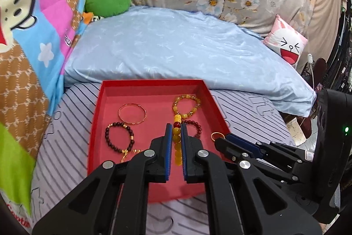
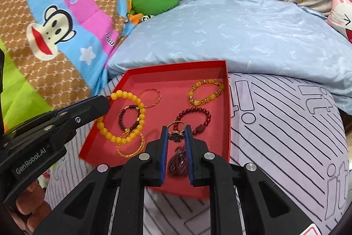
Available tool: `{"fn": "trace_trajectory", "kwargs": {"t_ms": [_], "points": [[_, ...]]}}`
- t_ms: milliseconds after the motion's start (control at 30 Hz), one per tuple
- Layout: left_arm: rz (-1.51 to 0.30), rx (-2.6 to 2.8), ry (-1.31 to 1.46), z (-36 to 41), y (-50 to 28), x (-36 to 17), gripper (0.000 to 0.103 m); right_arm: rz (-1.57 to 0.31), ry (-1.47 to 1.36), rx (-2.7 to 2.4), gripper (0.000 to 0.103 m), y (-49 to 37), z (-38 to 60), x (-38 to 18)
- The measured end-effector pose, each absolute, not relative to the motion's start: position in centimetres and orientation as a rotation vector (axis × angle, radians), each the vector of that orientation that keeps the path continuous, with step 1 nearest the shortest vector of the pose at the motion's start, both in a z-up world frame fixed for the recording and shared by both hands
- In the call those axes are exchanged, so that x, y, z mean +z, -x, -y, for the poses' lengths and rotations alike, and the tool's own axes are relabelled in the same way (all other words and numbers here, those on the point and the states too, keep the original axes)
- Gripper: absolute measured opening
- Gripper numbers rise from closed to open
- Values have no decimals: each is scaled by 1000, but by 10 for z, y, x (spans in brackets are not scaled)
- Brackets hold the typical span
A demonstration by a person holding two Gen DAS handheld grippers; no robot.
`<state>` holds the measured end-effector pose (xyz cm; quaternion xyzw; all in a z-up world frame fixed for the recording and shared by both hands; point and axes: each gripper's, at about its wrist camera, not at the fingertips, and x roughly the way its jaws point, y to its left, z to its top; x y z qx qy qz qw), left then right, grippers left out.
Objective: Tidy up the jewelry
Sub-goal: 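Carry the yellow bracelet and gold ring into the red tray and open both tools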
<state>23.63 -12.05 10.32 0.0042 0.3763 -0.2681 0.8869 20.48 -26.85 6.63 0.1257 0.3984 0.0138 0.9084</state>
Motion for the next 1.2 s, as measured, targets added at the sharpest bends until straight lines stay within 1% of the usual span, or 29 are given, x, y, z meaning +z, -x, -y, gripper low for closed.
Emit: {"fn": "trace_trajectory", "kwargs": {"t_ms": [300, 567, 600, 633, 700, 733, 1200], "points": [[-843, -549, -10, 135, -281, 63, 7, -861, -230, 27, 14, -246, 267, 41], [-878, -512, -25, 137, -299, 41, 7, -888, -222, 20, 15, -266, 266, 28], [-872, -505, -17, 135, -300, 40, 8, -884, -220, 18, 16, -266, 266, 28], [-861, -488, -16, 132, -299, 39, 9, -885, -216, 15, 19, -267, 265, 27], [-854, -474, -21, 128, -296, 38, 18, -879, -214, 13, 25, -267, 265, 28], [-852, -470, -21, 126, -295, 38, 19, -876, -215, 11, 28, -266, 266, 29], [-795, -436, -57, 117, -262, 63, 19, -833, -213, 25, 29, -229, 254, 54]]}}
